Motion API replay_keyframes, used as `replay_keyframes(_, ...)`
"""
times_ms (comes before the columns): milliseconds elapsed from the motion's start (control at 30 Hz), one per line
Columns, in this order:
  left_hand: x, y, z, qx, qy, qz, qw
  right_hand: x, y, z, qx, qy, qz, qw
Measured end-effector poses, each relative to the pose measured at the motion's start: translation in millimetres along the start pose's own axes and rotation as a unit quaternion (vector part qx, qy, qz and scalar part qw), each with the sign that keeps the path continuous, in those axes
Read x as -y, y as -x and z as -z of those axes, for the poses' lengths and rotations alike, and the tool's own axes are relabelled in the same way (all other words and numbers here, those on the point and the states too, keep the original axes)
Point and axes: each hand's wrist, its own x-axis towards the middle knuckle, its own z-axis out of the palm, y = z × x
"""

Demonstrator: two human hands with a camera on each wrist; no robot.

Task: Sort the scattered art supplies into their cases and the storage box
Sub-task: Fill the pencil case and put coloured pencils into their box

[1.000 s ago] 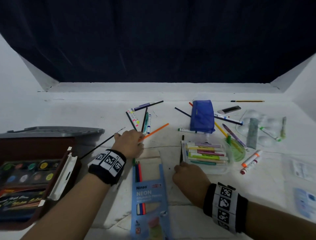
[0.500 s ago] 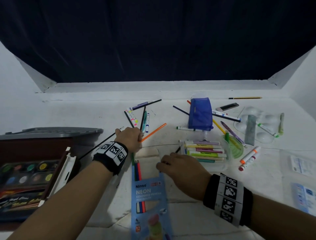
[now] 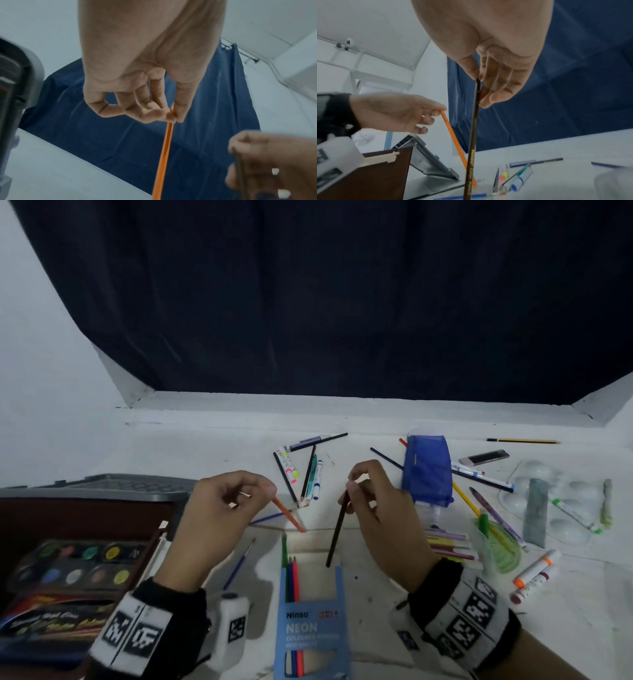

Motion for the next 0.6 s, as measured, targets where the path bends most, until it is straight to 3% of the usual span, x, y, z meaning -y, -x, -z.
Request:
replay_keyframes(133,7,13,2,-0.022,0.035,0.017,0.999,-14,-2,-26,0.023,-0.007,-0.032,0.999)
replay_keyframes(367,30,-5,-22,0.002,0.03,0.045,0.999,-27,-8,-50,0.06,-0.024,-0.071,0.995)
replay_keyframes(500,42,-25,-36,0.046,-0.072,0.036,0.996,-32,-12,-53,0.073,-0.018,-0.099,0.992)
replay_keyframes(600,44,-35,-48,0.104,-0.176,0.006,0.979,-35,-11,-51,0.094,-0.011,-0.103,0.99)
